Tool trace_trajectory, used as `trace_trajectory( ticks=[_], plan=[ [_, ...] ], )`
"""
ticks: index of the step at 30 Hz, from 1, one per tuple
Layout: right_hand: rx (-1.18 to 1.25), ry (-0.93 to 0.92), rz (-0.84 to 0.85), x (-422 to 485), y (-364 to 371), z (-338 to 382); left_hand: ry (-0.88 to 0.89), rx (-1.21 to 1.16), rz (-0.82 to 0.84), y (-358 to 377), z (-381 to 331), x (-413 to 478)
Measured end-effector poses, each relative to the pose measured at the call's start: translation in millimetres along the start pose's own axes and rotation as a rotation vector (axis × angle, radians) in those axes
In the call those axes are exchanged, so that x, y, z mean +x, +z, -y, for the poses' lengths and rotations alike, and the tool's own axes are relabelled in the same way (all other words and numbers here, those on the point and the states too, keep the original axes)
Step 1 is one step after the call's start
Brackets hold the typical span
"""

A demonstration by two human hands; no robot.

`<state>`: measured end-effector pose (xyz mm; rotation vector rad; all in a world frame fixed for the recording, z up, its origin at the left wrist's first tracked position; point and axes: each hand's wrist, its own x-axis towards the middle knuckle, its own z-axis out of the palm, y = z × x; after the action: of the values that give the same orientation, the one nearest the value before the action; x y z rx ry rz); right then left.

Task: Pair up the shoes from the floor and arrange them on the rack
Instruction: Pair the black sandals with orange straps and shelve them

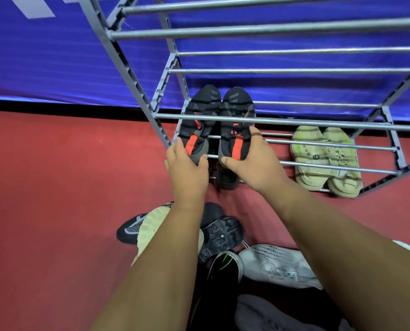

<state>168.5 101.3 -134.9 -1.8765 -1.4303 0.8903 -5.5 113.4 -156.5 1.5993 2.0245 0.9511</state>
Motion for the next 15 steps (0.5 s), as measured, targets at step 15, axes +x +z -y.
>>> trace_trajectory(
  ticks=[15],
  plan=[
    [-0.195, -0.035, 0.161, -6, -7, 2, -0.131, -0.183, 0.062, -37, 12, -15]
  ],
)
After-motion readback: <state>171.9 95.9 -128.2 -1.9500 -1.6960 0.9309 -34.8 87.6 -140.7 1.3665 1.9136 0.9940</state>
